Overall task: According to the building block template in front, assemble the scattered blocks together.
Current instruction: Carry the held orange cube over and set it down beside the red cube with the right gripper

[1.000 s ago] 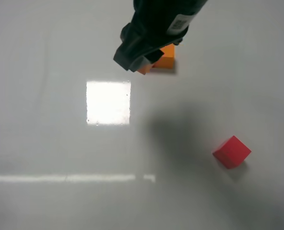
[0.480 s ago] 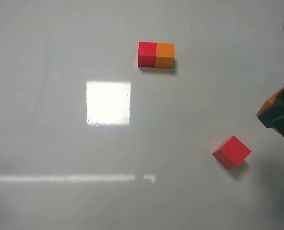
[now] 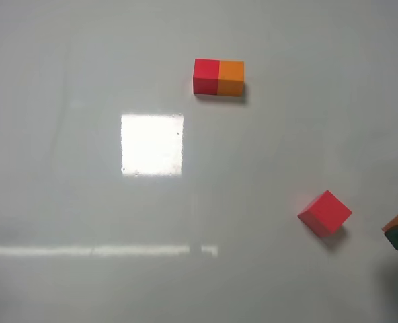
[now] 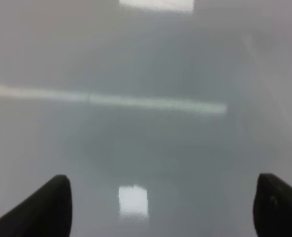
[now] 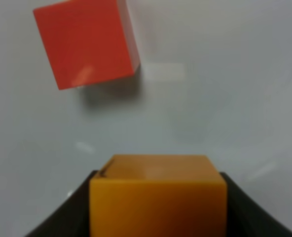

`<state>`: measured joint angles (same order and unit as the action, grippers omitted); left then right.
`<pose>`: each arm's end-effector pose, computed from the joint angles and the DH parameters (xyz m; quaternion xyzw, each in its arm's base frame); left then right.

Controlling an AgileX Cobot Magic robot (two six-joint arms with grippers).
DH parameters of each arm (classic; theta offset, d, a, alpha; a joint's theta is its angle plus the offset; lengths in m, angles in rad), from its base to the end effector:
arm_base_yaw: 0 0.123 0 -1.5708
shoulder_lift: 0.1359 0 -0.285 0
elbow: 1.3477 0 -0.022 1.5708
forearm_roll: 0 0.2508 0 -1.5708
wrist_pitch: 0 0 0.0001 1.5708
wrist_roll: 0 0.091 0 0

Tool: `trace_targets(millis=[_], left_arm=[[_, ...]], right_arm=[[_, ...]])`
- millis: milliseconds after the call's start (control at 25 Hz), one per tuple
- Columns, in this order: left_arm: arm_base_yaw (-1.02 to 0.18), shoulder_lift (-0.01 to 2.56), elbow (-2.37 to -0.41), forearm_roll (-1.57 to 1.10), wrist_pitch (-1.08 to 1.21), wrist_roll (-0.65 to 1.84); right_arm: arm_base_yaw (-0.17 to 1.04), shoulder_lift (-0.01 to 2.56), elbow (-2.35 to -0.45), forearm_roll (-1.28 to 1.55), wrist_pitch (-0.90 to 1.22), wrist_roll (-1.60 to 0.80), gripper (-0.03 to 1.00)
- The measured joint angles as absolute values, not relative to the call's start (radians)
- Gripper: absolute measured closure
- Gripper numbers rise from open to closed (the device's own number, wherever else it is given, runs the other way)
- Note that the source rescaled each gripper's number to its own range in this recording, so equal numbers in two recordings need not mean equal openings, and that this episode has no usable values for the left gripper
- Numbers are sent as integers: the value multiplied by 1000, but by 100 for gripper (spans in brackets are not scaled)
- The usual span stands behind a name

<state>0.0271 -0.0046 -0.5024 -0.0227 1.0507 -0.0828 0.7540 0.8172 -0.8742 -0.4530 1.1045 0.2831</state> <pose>-0.0054 -0.0019 0.2788 -0.0462 0.8475 -0.0261 0.5282 0.1198 0.0636 0.3466 -0.2518 0.8954 -0.0474 0.3642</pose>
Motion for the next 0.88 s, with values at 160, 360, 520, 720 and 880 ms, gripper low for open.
trace_targets(millis=[160, 360, 520, 720, 880], left_arm=[[27, -5, -502, -23, 1051, -83], [27, -5, -502, -23, 1051, -83], [27, -5, -502, -23, 1051, -83], [27, -5, -502, -23, 1051, -83], [27, -5, -502, -23, 1051, -83]], right_arm=[[754, 794, -807, -453, 1061, 309, 97], [754, 794, -739, -453, 933, 337, 97], [754, 820, -705, -470, 853, 353, 97], [754, 879, -693, -505, 796, 358, 97], [754, 921, -693, -534, 770, 356, 97]])
